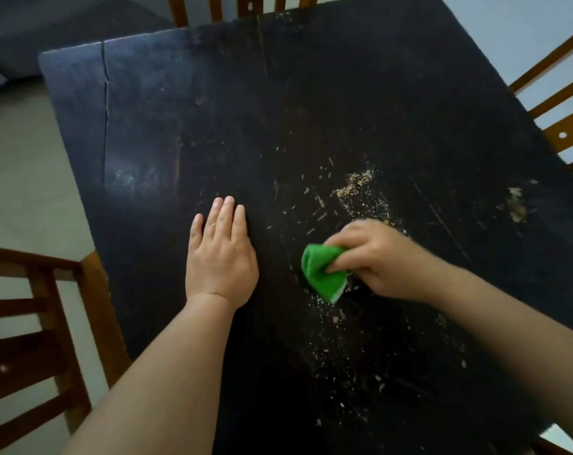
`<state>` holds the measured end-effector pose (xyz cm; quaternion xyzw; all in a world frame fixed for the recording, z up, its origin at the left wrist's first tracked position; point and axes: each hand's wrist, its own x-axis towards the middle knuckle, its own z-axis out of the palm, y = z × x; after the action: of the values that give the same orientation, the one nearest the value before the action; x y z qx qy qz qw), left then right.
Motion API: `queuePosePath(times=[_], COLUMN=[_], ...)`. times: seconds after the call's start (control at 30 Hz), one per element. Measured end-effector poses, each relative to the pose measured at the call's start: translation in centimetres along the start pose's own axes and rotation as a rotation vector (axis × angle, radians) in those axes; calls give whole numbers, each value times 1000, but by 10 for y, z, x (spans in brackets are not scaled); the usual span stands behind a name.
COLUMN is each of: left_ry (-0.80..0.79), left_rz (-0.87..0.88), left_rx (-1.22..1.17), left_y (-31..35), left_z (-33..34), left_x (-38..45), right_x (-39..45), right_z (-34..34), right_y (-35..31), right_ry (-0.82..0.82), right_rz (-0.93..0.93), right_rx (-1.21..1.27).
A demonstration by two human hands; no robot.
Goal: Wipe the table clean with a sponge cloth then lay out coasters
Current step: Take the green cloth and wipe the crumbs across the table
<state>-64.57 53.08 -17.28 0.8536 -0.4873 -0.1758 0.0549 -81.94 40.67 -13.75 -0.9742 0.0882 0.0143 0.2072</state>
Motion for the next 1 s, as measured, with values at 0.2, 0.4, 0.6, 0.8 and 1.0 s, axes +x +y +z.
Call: queuePosePath(times=[0.2,0.4,0.6,0.8,1.0], left_ry=[18,14,10,8,14], left_rz=[-12,-11,-9,-10,-9], left_rx=[-9,-35,-25,-16,-18], left_y=[0,0,1,0,-1], left_z=[1,1,0,2,4], left_x=[1,1,0,1,2], right_x=[61,77,1,17,51], right_z=[-31,-10,12,-32,-40], right_y=[59,68,0,39,125], right_ry=[286,215,136,305,257], right_rz=[292,565,278,450,777], right_rx=[-96,-145,-41,-62,-223])
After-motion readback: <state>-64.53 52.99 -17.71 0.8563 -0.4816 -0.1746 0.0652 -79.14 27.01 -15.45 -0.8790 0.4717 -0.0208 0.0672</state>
